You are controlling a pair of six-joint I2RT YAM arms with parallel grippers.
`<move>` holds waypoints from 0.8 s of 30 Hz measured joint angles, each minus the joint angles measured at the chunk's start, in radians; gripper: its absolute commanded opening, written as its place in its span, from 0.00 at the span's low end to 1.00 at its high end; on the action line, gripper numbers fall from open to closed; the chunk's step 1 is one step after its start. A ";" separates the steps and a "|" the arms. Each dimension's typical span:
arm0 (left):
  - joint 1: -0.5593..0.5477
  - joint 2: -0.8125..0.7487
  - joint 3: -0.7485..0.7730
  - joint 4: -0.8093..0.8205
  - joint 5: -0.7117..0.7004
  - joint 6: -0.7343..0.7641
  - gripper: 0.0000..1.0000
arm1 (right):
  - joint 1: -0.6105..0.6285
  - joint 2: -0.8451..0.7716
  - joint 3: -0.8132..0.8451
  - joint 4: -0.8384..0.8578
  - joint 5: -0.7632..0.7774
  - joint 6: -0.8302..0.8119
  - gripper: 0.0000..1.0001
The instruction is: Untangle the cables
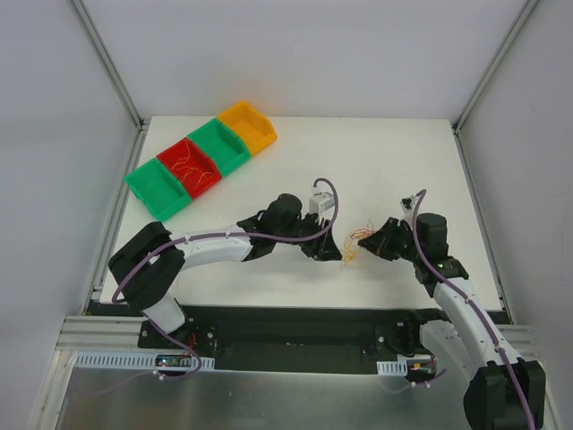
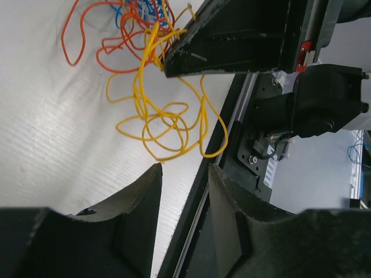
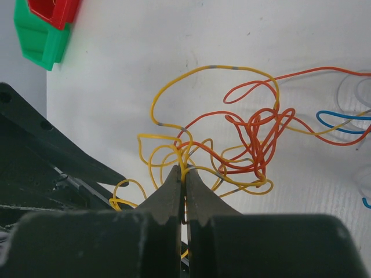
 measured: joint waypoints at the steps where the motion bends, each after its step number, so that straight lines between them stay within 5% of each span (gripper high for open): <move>1: -0.005 0.006 0.012 0.004 0.003 0.012 0.40 | 0.000 -0.008 0.000 -0.007 -0.007 -0.001 0.00; 15: -0.017 0.091 0.082 -0.007 0.014 0.071 0.40 | 0.000 -0.042 0.000 -0.086 -0.067 -0.012 0.00; 24: -0.030 0.090 0.025 0.089 0.147 0.059 0.46 | 0.000 -0.045 0.007 -0.087 -0.089 -0.003 0.00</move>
